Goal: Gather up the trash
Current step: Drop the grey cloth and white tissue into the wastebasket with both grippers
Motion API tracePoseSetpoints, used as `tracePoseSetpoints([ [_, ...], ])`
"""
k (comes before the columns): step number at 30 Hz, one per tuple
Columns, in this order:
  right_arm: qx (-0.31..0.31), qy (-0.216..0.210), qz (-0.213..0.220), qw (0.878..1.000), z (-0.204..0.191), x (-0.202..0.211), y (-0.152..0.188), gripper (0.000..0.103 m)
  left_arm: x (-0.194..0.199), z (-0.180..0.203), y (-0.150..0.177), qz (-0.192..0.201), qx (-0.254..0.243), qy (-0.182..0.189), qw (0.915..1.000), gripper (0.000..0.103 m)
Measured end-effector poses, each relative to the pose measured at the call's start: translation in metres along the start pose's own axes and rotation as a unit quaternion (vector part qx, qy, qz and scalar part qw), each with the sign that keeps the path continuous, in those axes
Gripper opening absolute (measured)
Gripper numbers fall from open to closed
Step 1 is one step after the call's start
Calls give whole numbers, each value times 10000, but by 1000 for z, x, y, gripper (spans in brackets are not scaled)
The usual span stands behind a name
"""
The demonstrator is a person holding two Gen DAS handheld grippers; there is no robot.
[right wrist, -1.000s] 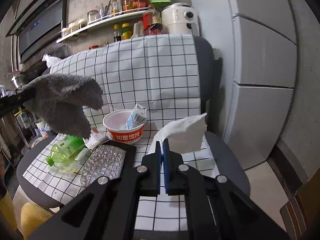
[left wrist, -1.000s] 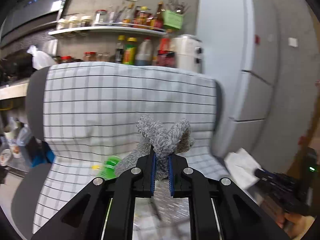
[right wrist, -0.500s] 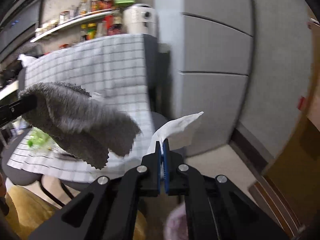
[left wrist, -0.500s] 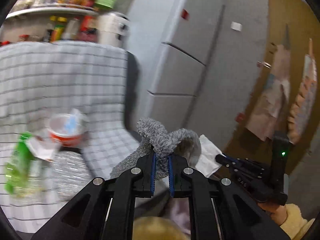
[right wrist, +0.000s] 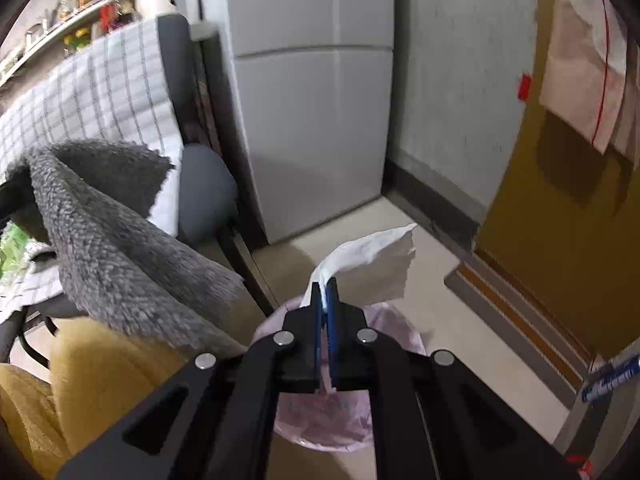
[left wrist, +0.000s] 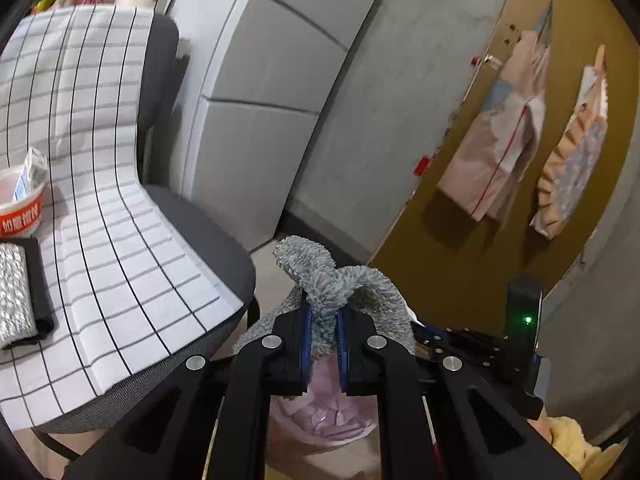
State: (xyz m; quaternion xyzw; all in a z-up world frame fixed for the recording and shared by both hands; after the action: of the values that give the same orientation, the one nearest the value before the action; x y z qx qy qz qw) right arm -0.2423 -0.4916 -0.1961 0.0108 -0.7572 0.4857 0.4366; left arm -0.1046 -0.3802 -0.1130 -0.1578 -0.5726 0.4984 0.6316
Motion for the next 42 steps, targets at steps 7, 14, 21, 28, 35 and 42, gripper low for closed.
tracePoseSetpoints([
  [7, -405, -96, -515, 9978, 17, -35, 30, 17, -19, -16, 8, -228, 71, -246, 9994, 11],
  [14, -519, -88, -455, 9976, 22, -33, 30, 30, -22, -15, 10, -301, -19, -271, 9992, 11],
  [21, -612, -18, 239, 9978, 31, 3, -5, 30, -28, 8, 18, -419, -362, -67, 9984, 11],
  [28, -638, 166, 847, 9942, 50, 43, -39, 30, -52, 57, 26, -649, -734, 391, 9944, 18],
  [35, -714, 329, 925, 9926, 71, 52, -40, 31, -92, 69, 36, -1022, -732, 389, 9913, 50],
  [42, -701, 119, 715, 9949, 58, 37, -32, 31, -74, 16, 37, -932, -571, -264, 9937, 50],
])
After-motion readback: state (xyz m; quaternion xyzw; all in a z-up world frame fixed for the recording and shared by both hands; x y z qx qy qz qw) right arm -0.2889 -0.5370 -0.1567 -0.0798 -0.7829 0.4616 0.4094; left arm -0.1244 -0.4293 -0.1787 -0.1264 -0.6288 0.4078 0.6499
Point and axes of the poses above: each gripper's, at about its wrist camera, not at the fingertips, and x roughly against the way its jaws point, z to its right, y to its underside, the point moved 10 cm from there along -x, roughly the way its jaws point, and after that the axes turned 9 degrees about -y, right-handed, at the moved point
